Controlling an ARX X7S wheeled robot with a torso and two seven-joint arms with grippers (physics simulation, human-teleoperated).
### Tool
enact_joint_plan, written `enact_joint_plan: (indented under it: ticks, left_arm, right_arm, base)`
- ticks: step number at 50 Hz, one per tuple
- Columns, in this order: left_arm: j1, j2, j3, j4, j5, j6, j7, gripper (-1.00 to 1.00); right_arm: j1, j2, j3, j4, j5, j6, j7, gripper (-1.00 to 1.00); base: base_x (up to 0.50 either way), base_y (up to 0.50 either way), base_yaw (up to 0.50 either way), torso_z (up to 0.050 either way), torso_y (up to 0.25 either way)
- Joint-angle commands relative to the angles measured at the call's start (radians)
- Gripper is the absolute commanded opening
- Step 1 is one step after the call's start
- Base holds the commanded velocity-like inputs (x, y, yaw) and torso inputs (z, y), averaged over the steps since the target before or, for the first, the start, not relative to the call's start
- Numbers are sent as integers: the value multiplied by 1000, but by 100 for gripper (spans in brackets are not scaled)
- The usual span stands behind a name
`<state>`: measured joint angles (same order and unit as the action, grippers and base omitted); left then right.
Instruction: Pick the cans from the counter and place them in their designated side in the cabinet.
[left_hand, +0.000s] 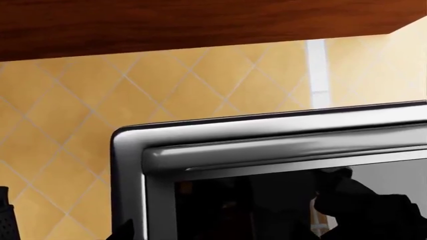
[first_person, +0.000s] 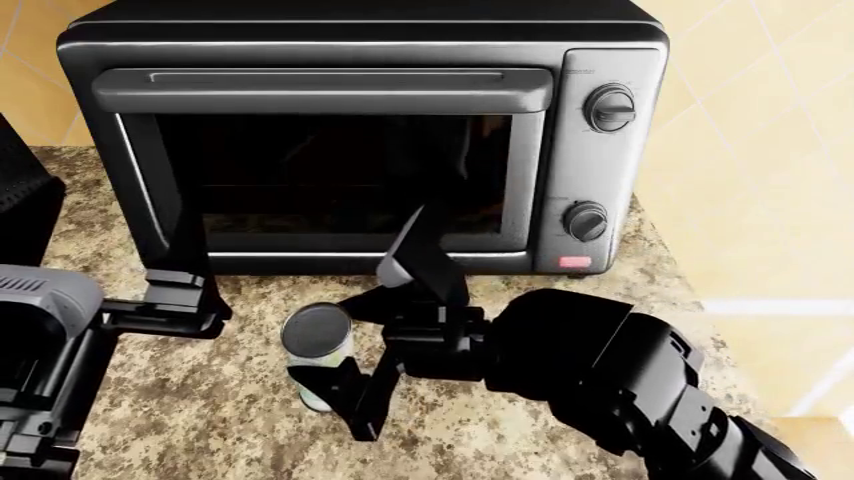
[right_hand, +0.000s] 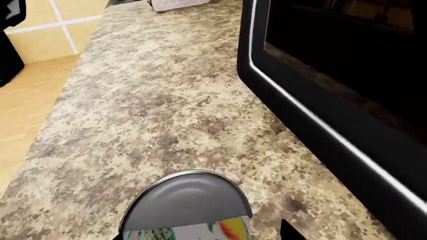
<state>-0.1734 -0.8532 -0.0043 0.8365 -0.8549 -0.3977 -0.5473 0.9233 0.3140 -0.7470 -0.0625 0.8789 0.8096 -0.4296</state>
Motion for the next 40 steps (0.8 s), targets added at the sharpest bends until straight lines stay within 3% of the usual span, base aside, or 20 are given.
enact_joint_plan:
  ticks: [1,17,18,29,40]
  left_arm:
    - [0,5,7,-9,8,6,6,100]
    - [3,4,9,-11,12,12,9,100]
    - [3,3,7,-10,10,11,8,100]
    - [8,4,12,-8,13,13,7,100]
    - [11,8,19,-6,19,15,6,100]
  right_arm:
    - [-30,-33,6,62,-44,-95,-14,100]
    - [-21,-29,-50,89,-80,-78,-21,100]
    - [-17,-28,-48,85,-78,-74,-19,-100]
    - [44,7,18,-20,-11,0,49,-100]
    - [177,52,196,-192,260,226,242,-100]
  base:
    - [0,0,0,0,0]
    - [0,0,0,0,0]
    - [0,0,0,0,0]
    - [0,0,0,0,0]
    - [0,0,0,0,1]
